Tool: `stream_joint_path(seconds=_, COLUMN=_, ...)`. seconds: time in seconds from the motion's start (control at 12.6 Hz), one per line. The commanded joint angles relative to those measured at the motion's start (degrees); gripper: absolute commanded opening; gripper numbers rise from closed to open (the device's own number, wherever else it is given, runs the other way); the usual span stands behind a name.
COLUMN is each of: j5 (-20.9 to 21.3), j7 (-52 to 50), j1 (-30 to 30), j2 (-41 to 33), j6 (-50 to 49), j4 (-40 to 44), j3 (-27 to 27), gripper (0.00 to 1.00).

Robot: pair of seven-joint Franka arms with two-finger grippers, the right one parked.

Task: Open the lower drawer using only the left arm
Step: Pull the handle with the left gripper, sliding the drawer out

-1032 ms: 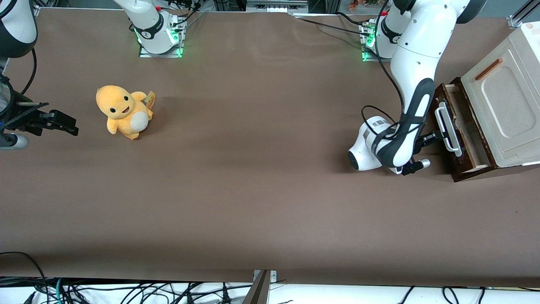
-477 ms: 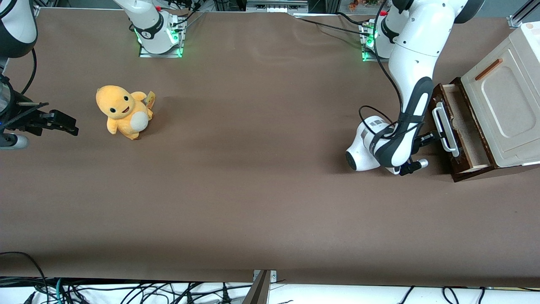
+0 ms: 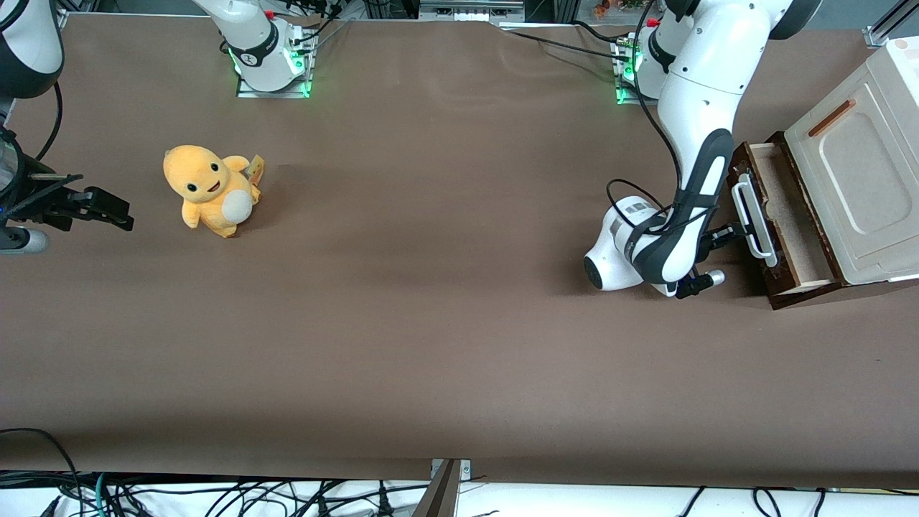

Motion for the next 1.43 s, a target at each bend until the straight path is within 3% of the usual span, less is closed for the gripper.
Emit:
stream_joint_path(seconds=0.0, j5=-4.32, j7=0.69, j1=-2.03, j2=-0.74, j6=-2.92, j4=0.8, j3=-0.03, gripper=0.16)
stream_joint_path(seconds=1.19, j5=-6.61, j7=0.78, j1=-3.52, j2=-0.74, j6=-3.89, j4=2.38, j3=-0.03, gripper=0.16)
stream_joint_path(seconds=1.35, j5=-6.61, j7=0.78, j1=-3.52, j2=-0.65, j6=-3.89, j4=2.38, j3=-0.03, gripper=0.21)
